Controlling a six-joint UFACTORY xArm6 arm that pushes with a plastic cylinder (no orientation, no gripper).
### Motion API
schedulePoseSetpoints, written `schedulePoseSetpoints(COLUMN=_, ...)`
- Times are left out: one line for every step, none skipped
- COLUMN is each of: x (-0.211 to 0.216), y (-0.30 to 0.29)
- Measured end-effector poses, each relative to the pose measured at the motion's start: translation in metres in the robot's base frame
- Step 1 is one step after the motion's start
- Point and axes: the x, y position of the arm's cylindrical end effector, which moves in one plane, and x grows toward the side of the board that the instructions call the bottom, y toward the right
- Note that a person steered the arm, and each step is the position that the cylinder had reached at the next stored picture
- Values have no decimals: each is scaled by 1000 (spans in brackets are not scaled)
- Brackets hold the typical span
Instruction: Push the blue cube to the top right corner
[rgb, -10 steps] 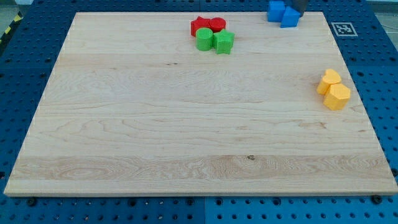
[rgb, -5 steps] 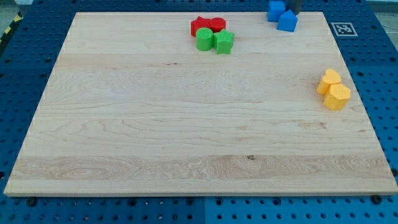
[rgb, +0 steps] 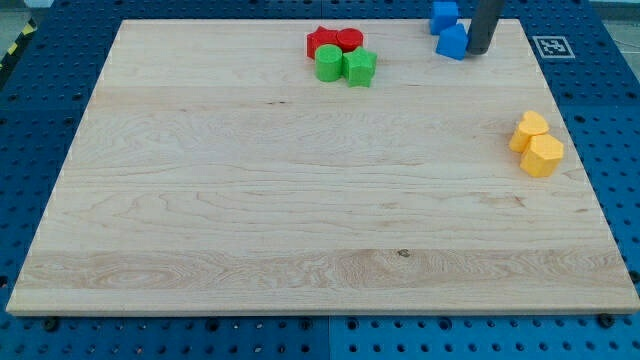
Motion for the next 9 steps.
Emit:
schedulePoseSetpoints(x=22, y=-3)
schedulePoseSetpoints(x=23, y=-35)
schedulePoseSetpoints(x=21, y=-50)
schedulePoseSetpoints(x=13, y=-79)
schedulePoseSetpoints(x=-21, y=-89)
schedulePoseSetpoints(x=-52, y=-91)
schedulePoseSetpoints(x=-79, y=-92)
schedulePoseSetpoints(x=-79, y=-91)
schedulePoseSetpoints(x=-77, y=-77)
